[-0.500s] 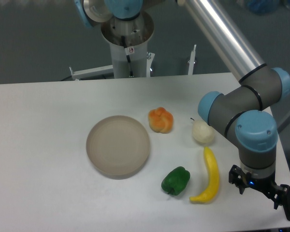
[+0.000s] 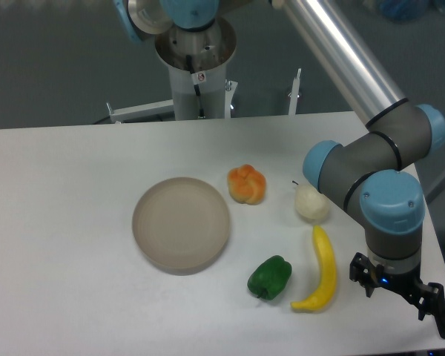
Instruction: Pick up the banana from the table
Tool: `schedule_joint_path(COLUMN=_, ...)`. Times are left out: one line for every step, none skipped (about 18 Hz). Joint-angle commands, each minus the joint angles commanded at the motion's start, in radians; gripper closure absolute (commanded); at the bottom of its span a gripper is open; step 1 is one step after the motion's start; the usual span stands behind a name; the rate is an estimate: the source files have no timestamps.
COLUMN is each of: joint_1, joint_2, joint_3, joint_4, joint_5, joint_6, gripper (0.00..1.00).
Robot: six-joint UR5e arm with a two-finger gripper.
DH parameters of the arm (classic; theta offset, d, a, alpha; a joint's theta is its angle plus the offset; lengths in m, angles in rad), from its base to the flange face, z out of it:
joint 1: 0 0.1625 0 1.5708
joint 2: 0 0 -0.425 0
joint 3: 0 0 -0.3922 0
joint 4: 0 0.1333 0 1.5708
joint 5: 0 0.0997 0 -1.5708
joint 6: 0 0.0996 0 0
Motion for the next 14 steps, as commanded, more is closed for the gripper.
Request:
schedule_joint_path(joint_1=0.002, joint_2=0.002, joint_3=-0.003, joint_4=0.0, joint_5=0.003, joint_6=-0.002, gripper=0.0)
schedule_joint_path(joint_1=0.002, joint_2=0.002, joint_3=-0.006, joint_4=0.0, joint_5=0.003, joint_6=-0.002, gripper=0.0)
schedule_joint_path(joint_1=0.002, joint_2=0.003, joint_3=-0.009, joint_4=0.0, joint_5=0.005, joint_6=-0.005, gripper=0.0)
schedule_joint_path(joint_1=0.002, joint_2=0.003, joint_3=-0.012, joint_4=0.0, joint_5=0.005, joint_6=-0.009, gripper=0.0)
schedule_joint_path(joint_1=0.002, joint_2=0.009, joint_3=-0.018, joint_4=-0.003, joint_5=0.005, joint_6=-0.014, gripper=0.0)
schedule_joint_path(joint_1=0.005, joint_2=0.014, joint_3=-0.037, joint_4=-0.005, joint_5=0.005, joint_6=-0.026, gripper=0.0)
schedule_joint_path(joint_1=0.009, joint_2=0.026, joint_3=-0.06, joint_4=-0.006, joint_5=0.003, joint_6=-0.038, gripper=0.0)
schedule_joint_path(joint_1=0.017, joint_2=0.034, joint_3=-0.086, joint_4=-0.009, joint_5=-0.002, joint_6=-0.058, gripper=0.0)
schedule_joint_path(joint_1=0.024, joint_2=0.046, joint_3=-0.112, joint_4=-0.011, joint_5=-0.008, joint_6=-0.078, gripper=0.0)
schedule_joint_path(joint_1=0.037, joint_2=0.058, joint_3=-0.138, joint_4=-0.012, joint_5=-0.012, joint_6=-0.093, gripper=0.0)
schedule_joint_path(joint_1=0.046, joint_2=0.066, joint_3=-0.164, joint_4=-0.012, joint_5=-0.021, joint_6=-0.103, gripper=0.0)
schedule_joint_path(joint_1=0.051, joint_2=0.072, joint_3=-0.185, joint_4=-0.017, joint_5=-0.032, joint_6=-0.11, gripper=0.0)
schedule_joint_path(joint_1=0.06, joint_2=0.077, joint_3=-0.207, joint_4=-0.032, joint_5=-0.047, joint_6=-0.115, gripper=0.0)
schedule_joint_path(joint_1=0.073, joint_2=0.081, joint_3=-0.222, joint_4=-0.049, joint_5=-0.061, joint_6=-0.12, gripper=0.0)
